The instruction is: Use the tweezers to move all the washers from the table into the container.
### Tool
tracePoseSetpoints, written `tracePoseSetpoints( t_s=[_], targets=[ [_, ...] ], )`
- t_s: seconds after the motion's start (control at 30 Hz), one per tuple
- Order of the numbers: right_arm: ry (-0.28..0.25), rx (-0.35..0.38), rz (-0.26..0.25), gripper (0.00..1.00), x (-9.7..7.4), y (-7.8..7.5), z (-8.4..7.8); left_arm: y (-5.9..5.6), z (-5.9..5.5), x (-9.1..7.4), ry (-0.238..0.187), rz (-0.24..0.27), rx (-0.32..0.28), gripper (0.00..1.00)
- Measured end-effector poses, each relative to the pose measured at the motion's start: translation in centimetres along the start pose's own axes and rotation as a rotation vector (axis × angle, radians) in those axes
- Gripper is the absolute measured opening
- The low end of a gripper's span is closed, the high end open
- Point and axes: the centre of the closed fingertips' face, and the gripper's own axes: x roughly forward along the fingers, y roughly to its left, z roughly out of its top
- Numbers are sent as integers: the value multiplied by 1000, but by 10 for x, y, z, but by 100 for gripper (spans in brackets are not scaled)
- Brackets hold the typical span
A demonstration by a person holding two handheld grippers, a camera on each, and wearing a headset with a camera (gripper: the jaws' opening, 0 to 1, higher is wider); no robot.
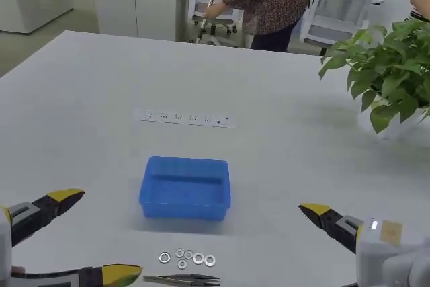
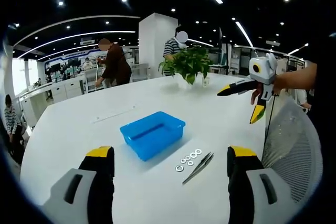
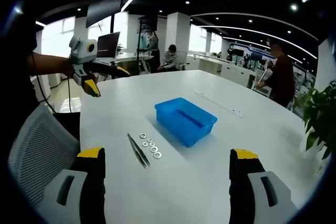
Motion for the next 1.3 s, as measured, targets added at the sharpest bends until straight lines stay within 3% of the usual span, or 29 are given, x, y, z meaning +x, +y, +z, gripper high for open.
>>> tracePoseSetpoints(
  t_s=[1.3],
  targets=[
    [-11, -5, -3, 100, -1, -1, 4, -1, 4, -1, -18, -2, -7, 96]
  ],
)
